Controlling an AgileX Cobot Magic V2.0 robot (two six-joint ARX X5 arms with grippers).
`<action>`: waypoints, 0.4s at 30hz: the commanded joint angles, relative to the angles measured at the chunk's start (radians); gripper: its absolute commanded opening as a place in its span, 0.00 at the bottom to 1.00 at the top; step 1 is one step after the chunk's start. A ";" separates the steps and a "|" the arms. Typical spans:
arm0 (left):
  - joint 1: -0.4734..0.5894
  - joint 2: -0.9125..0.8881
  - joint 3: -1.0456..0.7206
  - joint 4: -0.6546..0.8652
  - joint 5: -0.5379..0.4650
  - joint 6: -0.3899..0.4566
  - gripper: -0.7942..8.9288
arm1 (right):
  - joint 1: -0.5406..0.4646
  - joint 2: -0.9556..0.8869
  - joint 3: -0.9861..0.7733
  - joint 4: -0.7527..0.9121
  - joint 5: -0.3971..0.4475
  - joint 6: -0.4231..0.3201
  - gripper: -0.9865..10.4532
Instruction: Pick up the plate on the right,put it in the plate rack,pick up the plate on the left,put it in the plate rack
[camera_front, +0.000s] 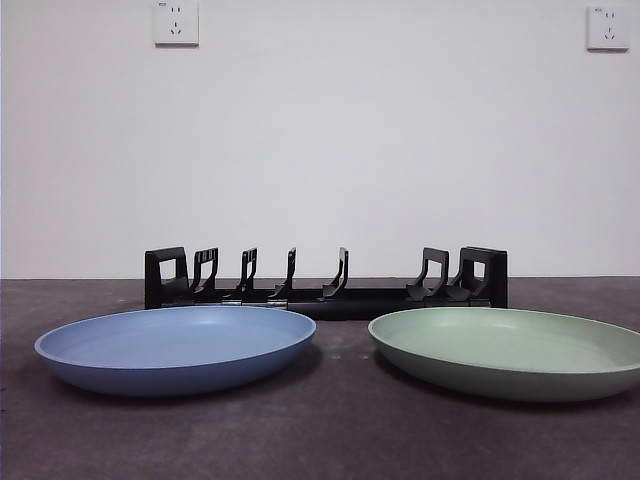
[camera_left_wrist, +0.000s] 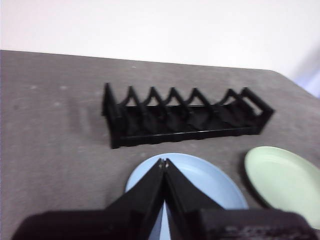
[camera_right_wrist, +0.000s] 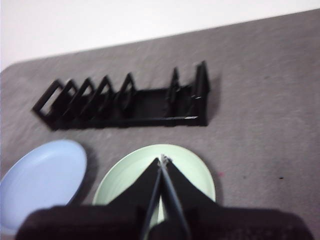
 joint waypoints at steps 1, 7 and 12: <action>0.002 0.051 0.081 -0.047 0.064 0.048 0.08 | 0.001 0.057 0.108 -0.083 -0.020 -0.079 0.08; 0.002 0.153 0.254 -0.177 0.173 0.104 0.08 | 0.001 0.153 0.287 -0.280 -0.029 -0.175 0.08; -0.013 0.221 0.388 -0.319 0.204 0.172 0.08 | 0.002 0.186 0.360 -0.417 -0.084 -0.212 0.08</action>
